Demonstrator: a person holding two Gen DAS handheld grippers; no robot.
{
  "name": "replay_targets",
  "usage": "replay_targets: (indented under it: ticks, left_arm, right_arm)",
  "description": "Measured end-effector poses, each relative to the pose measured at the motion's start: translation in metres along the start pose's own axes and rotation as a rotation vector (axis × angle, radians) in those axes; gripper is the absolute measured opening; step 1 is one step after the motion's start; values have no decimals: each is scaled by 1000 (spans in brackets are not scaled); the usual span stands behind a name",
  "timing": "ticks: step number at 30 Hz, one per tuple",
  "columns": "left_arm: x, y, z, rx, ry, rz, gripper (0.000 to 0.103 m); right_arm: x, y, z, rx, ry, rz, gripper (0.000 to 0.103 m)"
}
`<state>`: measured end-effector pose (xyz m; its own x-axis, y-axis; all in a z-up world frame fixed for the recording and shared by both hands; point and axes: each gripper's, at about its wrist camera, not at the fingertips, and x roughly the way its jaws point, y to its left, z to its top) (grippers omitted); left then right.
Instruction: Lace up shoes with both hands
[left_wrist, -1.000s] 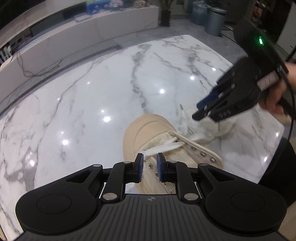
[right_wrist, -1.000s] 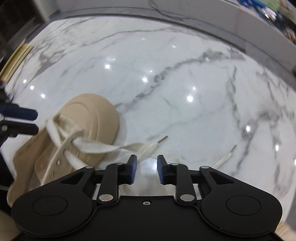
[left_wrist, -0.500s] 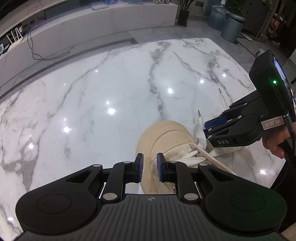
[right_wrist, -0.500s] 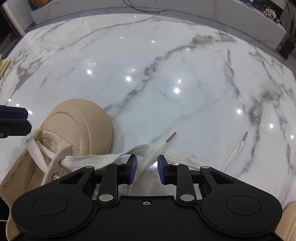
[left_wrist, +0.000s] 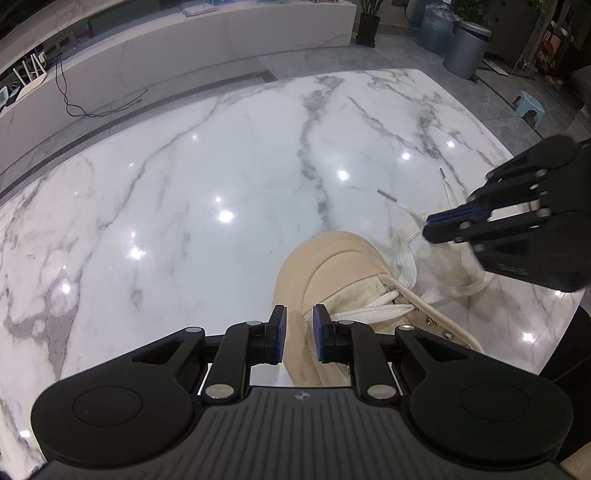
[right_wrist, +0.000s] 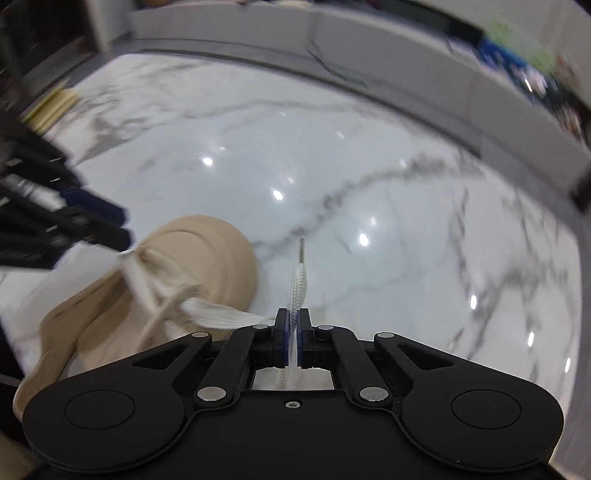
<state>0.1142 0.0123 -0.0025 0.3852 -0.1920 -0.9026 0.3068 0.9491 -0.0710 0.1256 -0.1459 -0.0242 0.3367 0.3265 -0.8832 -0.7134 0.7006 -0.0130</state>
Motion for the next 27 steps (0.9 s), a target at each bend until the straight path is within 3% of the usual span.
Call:
replay_targets:
  ticks: [7,11,15,20,24,27]
  left_arm:
    - [-15,-5,-9,7,-9,-13,15]
    - [-22,-12,-15,26,-1,-16,15]
    - [-22,-16,-15,35,-4,-25,26]
    - [-15,-13,-7,26,-11,-21,27]
    - [-3,-9,2,13,2,-28,27]
    - [5,-7,6,3,8,-38,27]
  right_arm:
    - [-34,31,0,-299,-73,28,2]
    - [-38,40,2,-348,-64,44,2]
    - [-22,20,7,-205,-10,11,2]
    - [6,-15,10,-4,52,-6,8]
    - [29,-27,9,119,88,22,23]
    - [45,-31,4,192,110,42,23]
